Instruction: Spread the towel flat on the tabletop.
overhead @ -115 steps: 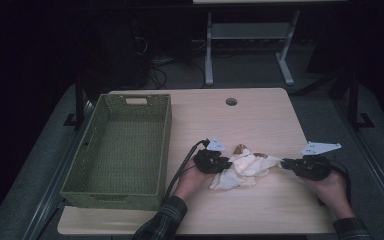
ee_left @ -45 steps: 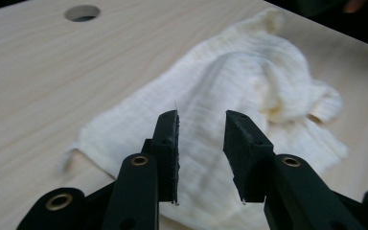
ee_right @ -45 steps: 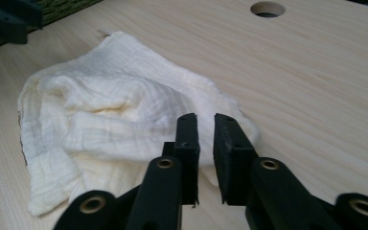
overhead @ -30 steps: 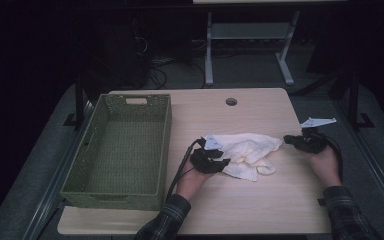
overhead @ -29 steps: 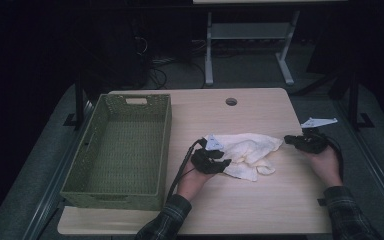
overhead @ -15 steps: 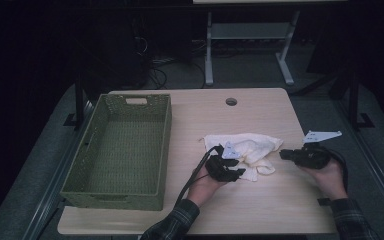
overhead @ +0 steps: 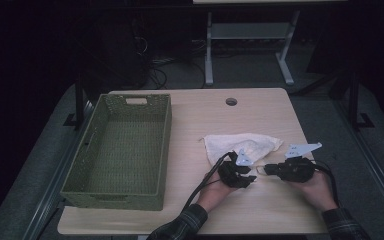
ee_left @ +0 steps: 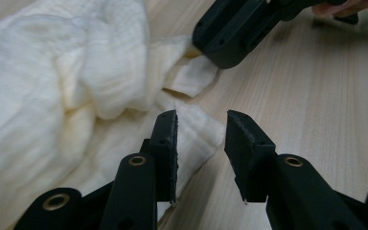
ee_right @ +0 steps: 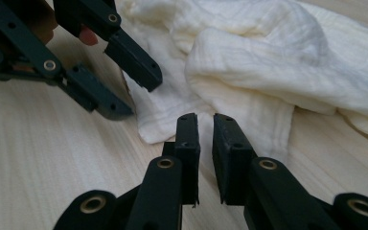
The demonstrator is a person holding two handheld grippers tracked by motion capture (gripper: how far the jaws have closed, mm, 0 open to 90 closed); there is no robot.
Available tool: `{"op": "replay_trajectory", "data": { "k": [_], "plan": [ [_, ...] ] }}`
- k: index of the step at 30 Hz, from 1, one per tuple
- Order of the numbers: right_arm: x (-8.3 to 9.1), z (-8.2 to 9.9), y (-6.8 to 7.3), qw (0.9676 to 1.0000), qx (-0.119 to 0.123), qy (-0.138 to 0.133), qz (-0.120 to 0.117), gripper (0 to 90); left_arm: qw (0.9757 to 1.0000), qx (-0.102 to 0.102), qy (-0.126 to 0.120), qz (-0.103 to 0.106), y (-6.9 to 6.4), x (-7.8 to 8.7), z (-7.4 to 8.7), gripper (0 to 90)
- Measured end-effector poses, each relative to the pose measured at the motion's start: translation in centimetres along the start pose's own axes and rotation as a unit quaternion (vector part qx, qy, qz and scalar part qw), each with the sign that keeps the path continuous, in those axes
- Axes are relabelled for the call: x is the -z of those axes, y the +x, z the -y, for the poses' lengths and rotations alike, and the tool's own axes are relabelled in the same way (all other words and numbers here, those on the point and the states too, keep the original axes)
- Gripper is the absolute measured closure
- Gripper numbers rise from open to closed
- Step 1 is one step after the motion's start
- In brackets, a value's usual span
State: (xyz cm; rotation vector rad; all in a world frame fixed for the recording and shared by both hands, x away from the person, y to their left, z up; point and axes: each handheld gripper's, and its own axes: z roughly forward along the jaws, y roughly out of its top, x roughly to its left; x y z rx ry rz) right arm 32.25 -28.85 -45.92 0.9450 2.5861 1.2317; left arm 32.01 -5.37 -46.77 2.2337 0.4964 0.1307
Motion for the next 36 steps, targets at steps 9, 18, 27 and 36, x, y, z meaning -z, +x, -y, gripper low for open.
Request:
{"op": "replay_trajectory", "data": {
  "k": [9, 18, 27, 36],
  "plan": [
    [-1.3, -0.1, 0.1, 0.9997, 0.016, 0.018, 0.010, 75.7, 0.9998, -0.013, 0.010, -0.007, -0.2, -1.0, 0.1, 70.0],
    [-2.1, 0.0, 0.4, 0.9984, 0.039, 0.029, 0.030, 76.7, 0.9995, -0.011, 0.020, -0.020, 0.1, -0.8, 0.0, 86.1],
    [-1.3, 0.2, -0.7, 0.9993, 0.016, 0.021, 0.025, 86.6, 0.9996, 0.015, -0.002, -0.025, 1.5, 1.8, -0.1, 86.5],
    [1.1, 0.6, -2.3, 0.9996, -0.007, -0.021, 0.020, 86.7, 0.9966, 0.051, -0.026, -0.059, 3.8, 6.5, 0.8, 86.5]
  ]
}}
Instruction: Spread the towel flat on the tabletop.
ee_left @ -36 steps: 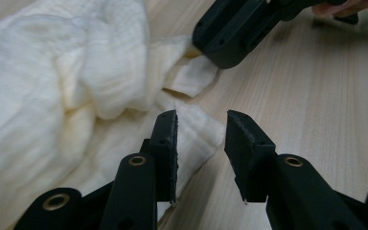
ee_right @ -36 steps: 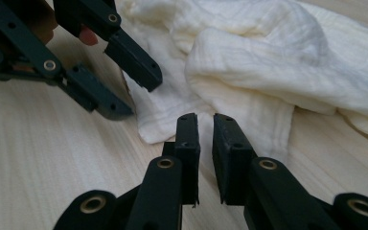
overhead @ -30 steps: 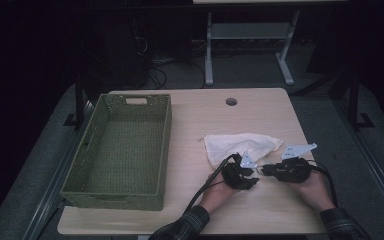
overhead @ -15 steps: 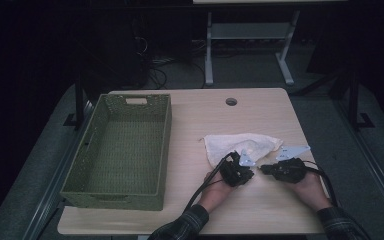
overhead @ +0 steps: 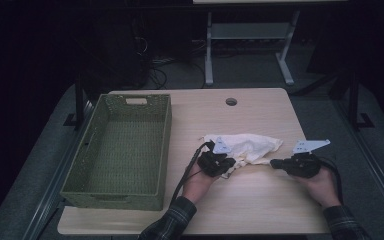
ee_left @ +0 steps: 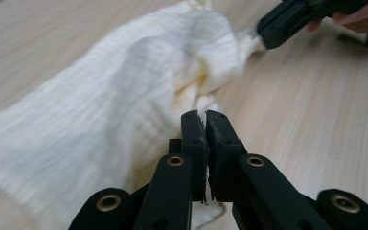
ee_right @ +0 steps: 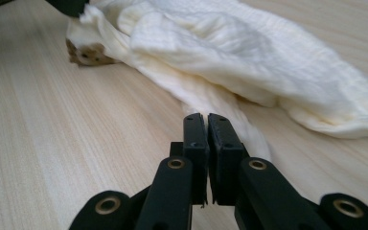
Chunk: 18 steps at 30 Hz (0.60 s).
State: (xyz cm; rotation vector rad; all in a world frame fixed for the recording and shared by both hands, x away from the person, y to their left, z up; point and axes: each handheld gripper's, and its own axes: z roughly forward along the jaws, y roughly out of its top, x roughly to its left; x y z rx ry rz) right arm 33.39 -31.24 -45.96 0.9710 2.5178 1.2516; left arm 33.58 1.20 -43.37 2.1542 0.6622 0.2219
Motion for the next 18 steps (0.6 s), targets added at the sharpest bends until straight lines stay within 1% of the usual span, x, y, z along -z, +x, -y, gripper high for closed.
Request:
{"op": "replay_trajectory", "data": {
  "k": [4, 8, 10, 12, 13, 16, 18],
  "plan": [
    [0.9, 0.2, -0.4, 0.9999, -0.006, -0.008, 0.009, 86.7, 0.9997, 0.018, -0.011, -0.014, 0.9, 1.4, 0.2, 86.5],
    [1.6, 0.6, -1.0, 0.9997, -0.013, -0.012, 0.016, 86.7, 0.9993, 0.026, -0.017, -0.023, 1.1, 2.2, 0.3, 86.5],
    [2.0, 0.7, -1.2, 0.9995, -0.015, -0.014, 0.023, 86.8, 0.9992, 0.022, -0.016, -0.028, 1.3, 2.5, 0.4, 86.5],
    [2.1, 0.8, -1.3, 0.9995, -0.017, -0.014, 0.024, 86.8, 0.9991, 0.023, -0.017, -0.030, 1.3, 2.6, 0.4, 86.5],
    [2.6, 0.9, -1.6, 0.9991, -0.019, -0.015, 0.034, 87.0, 0.9989, 0.024, -0.017, -0.036, 1.4, 2.8, 0.4, 86.6],
    [3.2, 1.2, -2.1, 0.9985, -0.022, -0.019, 0.046, 87.0, 0.9977, 0.033, -0.023, -0.055, 1.7, 3.5, 0.4, 86.7],
    [3.7, 1.3, -2.4, 0.9978, -0.028, -0.022, 0.056, 87.1, 0.9964, 0.037, -0.027, -0.071, 2.1, 4.0, 0.4, 86.8]
  ]
}}
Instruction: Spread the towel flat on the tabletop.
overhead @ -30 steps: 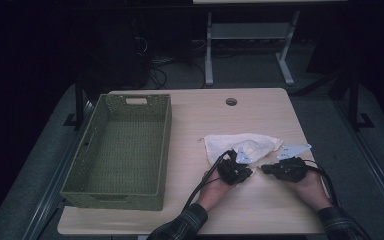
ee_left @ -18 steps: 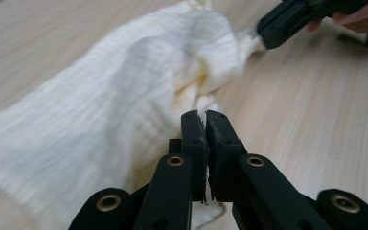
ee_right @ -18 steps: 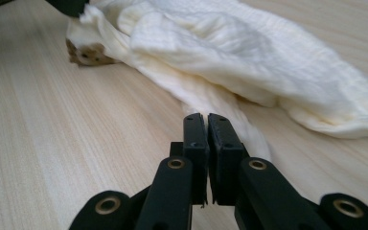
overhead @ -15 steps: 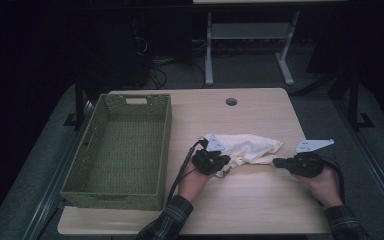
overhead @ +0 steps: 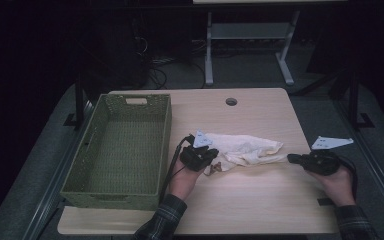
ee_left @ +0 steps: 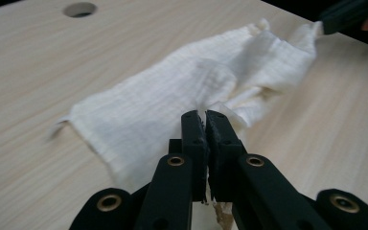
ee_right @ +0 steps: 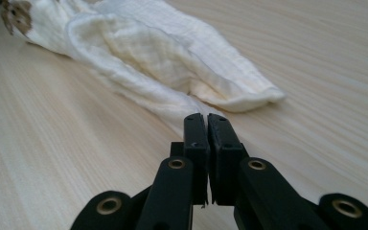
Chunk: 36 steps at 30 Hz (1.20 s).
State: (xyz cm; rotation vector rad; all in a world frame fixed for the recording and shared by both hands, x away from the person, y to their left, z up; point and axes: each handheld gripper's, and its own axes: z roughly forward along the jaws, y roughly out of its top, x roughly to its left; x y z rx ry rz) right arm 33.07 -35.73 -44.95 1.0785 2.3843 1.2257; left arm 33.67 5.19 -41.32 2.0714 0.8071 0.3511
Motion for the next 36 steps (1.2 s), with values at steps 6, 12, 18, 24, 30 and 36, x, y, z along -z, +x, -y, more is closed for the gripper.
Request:
{"op": "replay_trajectory", "data": {
  "k": [6, 12, 18, 24, 30, 36],
  "plan": [
    [1.8, 0.6, -1.4, 0.9995, -0.022, -0.018, 0.013, 87.4, 0.9994, 0.020, -0.009, -0.025, 0.7, 0.6, 0.0, 87.0],
    [2.3, 0.8, -1.0, 0.9996, -0.016, -0.021, 0.008, 87.4, 0.9997, 0.013, -0.007, -0.018, 0.0, 1.1, 0.3, 87.0],
    [2.8, 1.6, 0.2, 0.9998, -0.008, -0.017, -0.012, 87.3, 0.9998, 0.014, 0.009, -0.014, -1.0, 2.1, 1.5, 87.0],
    [3.1, 2.7, 2.2, 0.9990, 0.013, 0.000, -0.042, 87.1, 0.9994, 0.022, 0.025, -0.005, -2.1, 3.2, 3.0, 86.9],
    [3.0, 4.0, 4.3, 0.9968, 0.028, 0.031, -0.068, 87.1, 0.9985, 0.017, 0.051, 0.002, -3.4, 3.0, 3.8, 86.7],
    [4.2, 5.1, 4.7, 0.9957, 0.024, 0.023, -0.086, 87.1, 0.9982, 0.020, 0.056, 0.000, -3.8, 3.3, 4.2, 86.7]
  ]
}}
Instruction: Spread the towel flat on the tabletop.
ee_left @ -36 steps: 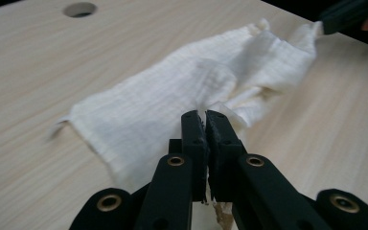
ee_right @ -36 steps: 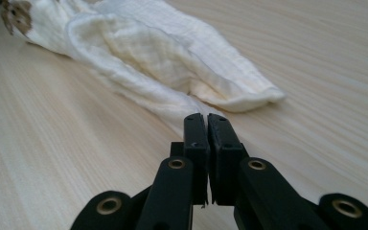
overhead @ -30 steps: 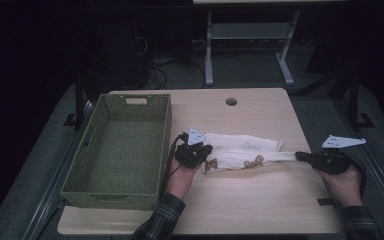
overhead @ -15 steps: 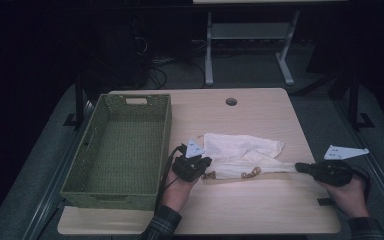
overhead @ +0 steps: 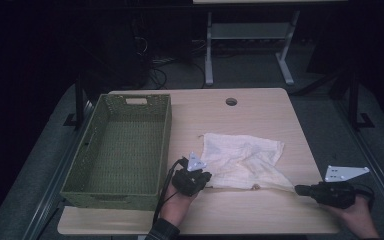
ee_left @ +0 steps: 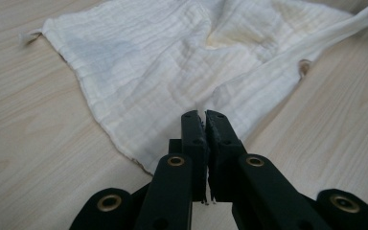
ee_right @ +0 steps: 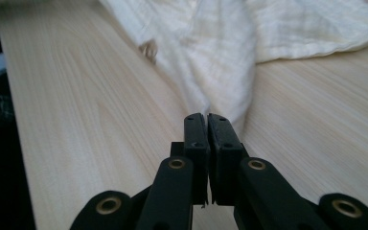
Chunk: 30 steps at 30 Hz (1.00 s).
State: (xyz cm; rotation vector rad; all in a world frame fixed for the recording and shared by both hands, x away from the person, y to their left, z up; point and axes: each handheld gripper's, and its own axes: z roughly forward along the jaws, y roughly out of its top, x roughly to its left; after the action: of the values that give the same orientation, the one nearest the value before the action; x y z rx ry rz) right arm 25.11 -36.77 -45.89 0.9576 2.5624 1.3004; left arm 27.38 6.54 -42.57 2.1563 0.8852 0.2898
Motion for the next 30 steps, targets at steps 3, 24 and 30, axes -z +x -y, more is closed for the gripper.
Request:
{"op": "replay_trajectory", "data": {
  "k": [3, 24, 30],
  "plan": [
    [1.4, 0.6, -0.5, 0.9997, -0.013, -0.021, 0.002, 87.1, 1.0000, 0.005, -0.002, 0.001, -0.1, 0.1, 0.1, 86.7],
    [-1.5, -1.8, -0.3, 0.9990, 0.024, -0.003, -0.036, 84.4, 1.0000, 0.005, 0.001, 0.001, 0.6, -1.8, -1.3, 78.6],
    [-4.1, -3.2, -0.4, 0.9984, 0.036, 0.016, -0.042, 89.6, 0.9985, 0.015, 0.048, 0.023, 1.9, -4.5, -1.3, 87.9]
  ]
}}
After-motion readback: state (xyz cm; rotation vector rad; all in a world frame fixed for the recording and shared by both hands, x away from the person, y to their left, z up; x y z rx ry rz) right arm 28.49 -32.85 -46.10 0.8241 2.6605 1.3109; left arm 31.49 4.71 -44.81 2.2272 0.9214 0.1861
